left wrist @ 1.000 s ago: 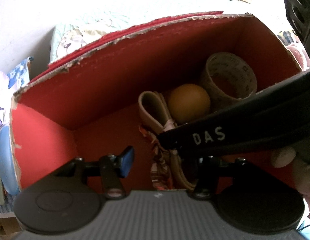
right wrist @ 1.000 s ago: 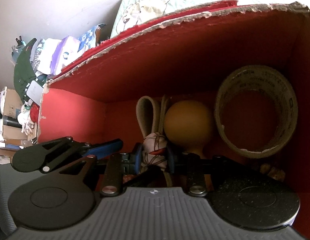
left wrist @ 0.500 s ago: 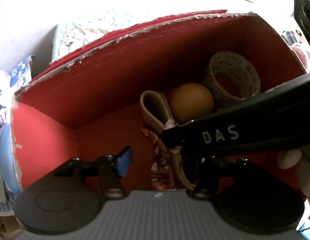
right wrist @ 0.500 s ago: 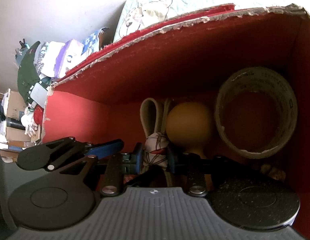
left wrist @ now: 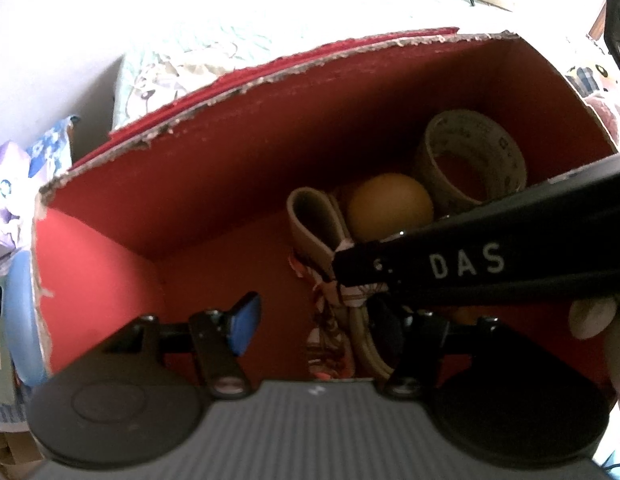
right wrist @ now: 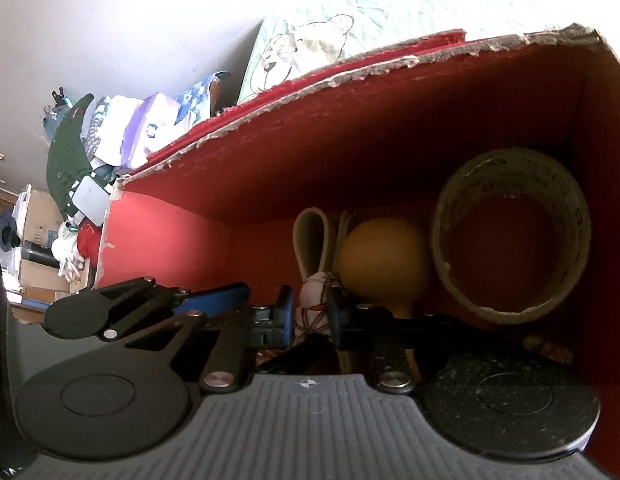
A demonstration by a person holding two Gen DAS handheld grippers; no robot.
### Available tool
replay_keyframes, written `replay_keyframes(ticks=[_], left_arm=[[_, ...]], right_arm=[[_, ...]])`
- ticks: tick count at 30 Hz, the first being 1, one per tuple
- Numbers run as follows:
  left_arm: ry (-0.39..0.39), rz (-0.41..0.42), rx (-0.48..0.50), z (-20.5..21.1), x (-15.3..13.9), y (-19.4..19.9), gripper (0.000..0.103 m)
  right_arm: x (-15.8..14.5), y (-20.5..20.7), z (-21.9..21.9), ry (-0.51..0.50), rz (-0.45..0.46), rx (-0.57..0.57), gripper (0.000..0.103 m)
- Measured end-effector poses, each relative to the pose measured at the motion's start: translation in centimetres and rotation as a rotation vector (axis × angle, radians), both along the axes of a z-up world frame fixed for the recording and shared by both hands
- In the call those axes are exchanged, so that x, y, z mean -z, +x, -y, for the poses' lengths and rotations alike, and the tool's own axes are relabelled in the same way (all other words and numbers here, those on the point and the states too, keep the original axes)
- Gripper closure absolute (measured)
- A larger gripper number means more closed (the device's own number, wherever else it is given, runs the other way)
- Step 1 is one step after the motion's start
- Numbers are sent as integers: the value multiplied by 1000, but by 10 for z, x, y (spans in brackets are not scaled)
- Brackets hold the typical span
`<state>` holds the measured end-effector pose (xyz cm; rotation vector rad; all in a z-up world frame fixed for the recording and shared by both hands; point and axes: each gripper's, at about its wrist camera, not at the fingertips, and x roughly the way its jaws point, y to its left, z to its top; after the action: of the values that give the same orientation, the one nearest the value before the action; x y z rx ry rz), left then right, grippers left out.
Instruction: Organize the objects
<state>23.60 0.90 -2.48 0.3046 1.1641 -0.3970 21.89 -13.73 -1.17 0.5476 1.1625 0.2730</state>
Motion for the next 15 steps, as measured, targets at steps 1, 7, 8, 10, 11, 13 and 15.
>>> replay_keyframes(ticks=[1, 7, 8, 10, 11, 13, 15], left_arm=[[-1, -1, -3, 0, 0, 0, 36], [3, 1, -13, -3, 0, 2, 33], [4, 1, -13, -3, 0, 1, 33], [2, -2, -15, -4, 1, 6, 33], [2, -2, -16, -5, 1, 7, 33], [2, -3, -15, -5, 2, 8, 33], [3, -5, -11, -6, 2, 8, 33]], right_arm=[[0, 0, 1, 1, -1, 1, 82], [1, -1, 3, -4, -5, 10, 82], [1, -1, 3, -4, -4, 9, 82], [1, -1, 3, -4, -3, 9, 82], [2, -1, 3, -4, -3, 9, 82], [2, -1, 3, -4, 1, 8, 82], [1, -1, 4, -1, 6, 8, 82]])
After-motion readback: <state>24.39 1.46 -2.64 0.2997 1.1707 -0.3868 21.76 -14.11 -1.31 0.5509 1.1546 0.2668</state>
